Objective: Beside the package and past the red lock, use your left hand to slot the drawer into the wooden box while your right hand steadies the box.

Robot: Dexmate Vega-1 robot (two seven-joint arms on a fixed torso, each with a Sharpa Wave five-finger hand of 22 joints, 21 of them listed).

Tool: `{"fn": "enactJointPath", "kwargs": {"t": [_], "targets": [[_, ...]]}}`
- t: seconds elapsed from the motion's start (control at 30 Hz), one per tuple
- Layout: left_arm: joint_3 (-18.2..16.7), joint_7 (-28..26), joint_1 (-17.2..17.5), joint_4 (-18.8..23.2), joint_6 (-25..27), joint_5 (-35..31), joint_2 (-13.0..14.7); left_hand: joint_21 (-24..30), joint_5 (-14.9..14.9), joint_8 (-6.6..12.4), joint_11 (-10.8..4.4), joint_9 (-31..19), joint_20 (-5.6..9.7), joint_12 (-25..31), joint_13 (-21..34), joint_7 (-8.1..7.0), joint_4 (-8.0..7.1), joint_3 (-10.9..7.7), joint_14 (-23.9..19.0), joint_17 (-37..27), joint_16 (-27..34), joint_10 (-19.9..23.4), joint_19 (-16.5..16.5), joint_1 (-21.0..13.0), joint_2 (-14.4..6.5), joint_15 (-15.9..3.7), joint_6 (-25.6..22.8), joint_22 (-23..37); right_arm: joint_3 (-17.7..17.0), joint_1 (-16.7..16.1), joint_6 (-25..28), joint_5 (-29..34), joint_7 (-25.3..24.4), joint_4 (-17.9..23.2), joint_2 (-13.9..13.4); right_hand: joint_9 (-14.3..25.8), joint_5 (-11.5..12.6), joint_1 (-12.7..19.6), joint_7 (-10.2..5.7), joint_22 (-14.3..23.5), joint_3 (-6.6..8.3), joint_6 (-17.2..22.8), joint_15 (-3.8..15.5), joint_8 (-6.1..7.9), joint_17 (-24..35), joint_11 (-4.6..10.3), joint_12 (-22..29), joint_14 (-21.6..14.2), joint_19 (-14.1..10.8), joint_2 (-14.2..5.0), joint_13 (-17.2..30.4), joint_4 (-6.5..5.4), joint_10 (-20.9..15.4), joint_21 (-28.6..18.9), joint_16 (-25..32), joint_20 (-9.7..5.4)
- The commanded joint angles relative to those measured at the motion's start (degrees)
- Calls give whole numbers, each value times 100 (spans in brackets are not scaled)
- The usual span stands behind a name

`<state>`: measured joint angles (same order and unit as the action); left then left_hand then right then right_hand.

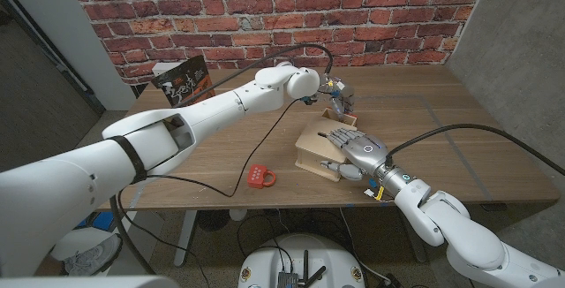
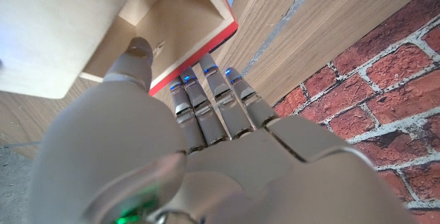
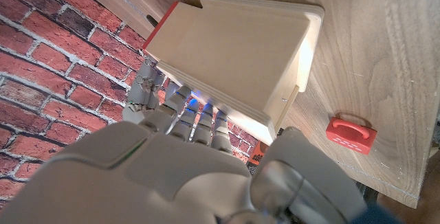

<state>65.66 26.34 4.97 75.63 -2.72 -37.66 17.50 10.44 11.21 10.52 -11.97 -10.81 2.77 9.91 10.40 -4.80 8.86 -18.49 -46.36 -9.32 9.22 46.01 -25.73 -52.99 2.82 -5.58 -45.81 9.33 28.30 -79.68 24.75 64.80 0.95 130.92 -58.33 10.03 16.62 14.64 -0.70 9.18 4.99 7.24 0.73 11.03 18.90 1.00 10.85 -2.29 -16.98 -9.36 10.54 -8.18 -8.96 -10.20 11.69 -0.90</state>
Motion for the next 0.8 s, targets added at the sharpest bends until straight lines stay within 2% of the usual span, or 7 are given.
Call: {"fn": "enactJointPath", "kwargs": {"t": [0.03,0.2,0.6,0.8], "targets": [[-21,103,-57,-3,36,-13,-14,-11,-7,12,2,-16,866,0,1,4,-29,18,126,-6,22,-110,-30,106,-10,-698,82,4,-18,-20,19,-77,-26,5,-18,30,-8,-57,3,36,40,58,16,34,-2,-5,48,-48,-51,-23,31,-8,-48,-51,20,-6],[-60,58,-82,-9,47,-9,-21,-21,2,30,15,-16,846,26,3,13,-74,-37,189,-10,37,-140,20,171,-129,-703,104,5,-22,-11,38,-87,-27,-4,-15,30,-8,-57,3,36,40,58,16,34,-2,-5,48,-48,-51,-23,31,-8,-48,-51,20,-6],[-109,85,-254,-183,-3,123,-142,-26,3,41,20,-11,851,30,2,9,-67,-64,240,-5,36,-166,50,190,-153,-694,101,4,-74,-6,78,-131,-45,22,-44,30,-8,-57,3,36,40,58,16,34,-2,-5,48,-48,-51,-23,31,-8,-48,-51,20,-6],[-170,220,-446,-473,-74,399,-314,-31,5,60,28,-4,834,29,2,0,-63,-86,264,-4,39,-195,78,200,-177,-695,57,4,-105,13,16,-88,-24,100,-128,30,-8,-57,3,36,40,58,16,34,-2,-5,48,-48,-51,-23,31,-8,-48,-51,20,-6]]}}
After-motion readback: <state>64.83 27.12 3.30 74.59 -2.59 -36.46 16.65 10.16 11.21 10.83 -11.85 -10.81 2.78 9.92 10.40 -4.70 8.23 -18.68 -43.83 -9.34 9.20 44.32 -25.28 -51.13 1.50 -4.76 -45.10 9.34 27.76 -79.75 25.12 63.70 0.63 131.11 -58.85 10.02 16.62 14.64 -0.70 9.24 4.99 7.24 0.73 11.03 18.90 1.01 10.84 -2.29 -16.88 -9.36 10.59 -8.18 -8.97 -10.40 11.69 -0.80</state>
